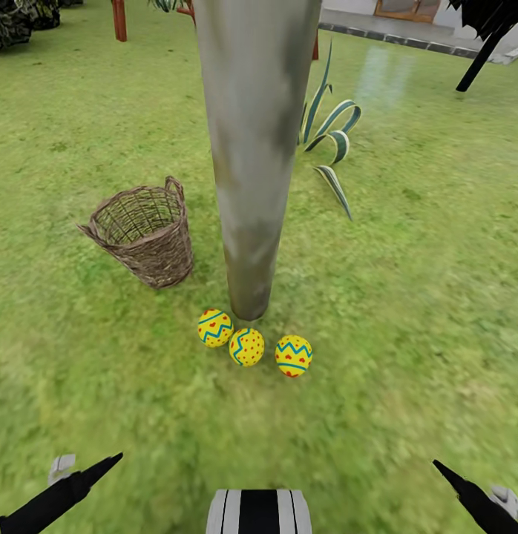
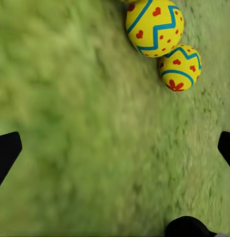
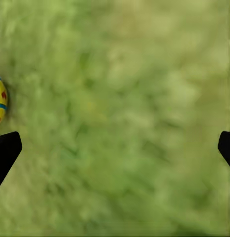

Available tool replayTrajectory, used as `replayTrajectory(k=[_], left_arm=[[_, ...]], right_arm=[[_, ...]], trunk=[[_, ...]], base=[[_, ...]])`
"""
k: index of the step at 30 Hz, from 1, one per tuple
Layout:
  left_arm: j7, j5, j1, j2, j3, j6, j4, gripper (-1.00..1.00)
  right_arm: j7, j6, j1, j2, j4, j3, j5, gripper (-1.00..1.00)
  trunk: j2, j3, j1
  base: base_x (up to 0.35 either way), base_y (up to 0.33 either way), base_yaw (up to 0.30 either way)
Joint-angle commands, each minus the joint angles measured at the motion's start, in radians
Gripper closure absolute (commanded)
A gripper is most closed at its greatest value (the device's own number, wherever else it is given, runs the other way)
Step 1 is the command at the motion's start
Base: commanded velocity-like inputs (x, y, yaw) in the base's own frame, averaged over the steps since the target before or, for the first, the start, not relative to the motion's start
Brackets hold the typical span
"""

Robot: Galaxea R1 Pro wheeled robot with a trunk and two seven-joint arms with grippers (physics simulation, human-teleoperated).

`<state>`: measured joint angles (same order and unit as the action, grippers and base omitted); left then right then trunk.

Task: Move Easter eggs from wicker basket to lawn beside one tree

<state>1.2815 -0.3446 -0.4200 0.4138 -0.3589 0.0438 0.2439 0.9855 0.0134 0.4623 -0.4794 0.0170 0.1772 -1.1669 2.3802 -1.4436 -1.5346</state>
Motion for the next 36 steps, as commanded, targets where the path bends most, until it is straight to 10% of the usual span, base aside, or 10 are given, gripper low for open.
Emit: replayTrajectory(k=[1,10,28,36], left_arm=[[0.003,-0.007,0.0,0.001,0.003,0.003,-0.002,-1.0],[0.002,-0.008,0.0,0.002,0.0,0.001,-0.031,-1.0],[-0.006,-0.008,0.0,0.002,0.001,0.0,-0.035,-1.0],[-0.259,-0.007,0.0,-0.026,0.004,-0.095,-0.038,-1.0]], right_arm=[[0.004,-0.009,0.001,0.0,0.018,0.009,-0.009,-1.0],[0.006,-0.021,0.001,-0.001,0.052,0.01,-0.009,-1.0],[0.011,-0.034,0.001,-0.011,0.054,0.011,-0.008,-1.0],[-0.06,-0.103,0.001,-0.005,0.054,0.017,-0.007,-1.0]], trunk=[[0.0,0.0,0.0],[0.0,0.0,0.0],[-0.126,0.08,0.069],[-0.182,0.118,0.1]], base=[[0.0,0.0,-0.004],[0.0,0.0,-0.001],[0.0,0.0,0.0],[0.0,0.0,0.0]])
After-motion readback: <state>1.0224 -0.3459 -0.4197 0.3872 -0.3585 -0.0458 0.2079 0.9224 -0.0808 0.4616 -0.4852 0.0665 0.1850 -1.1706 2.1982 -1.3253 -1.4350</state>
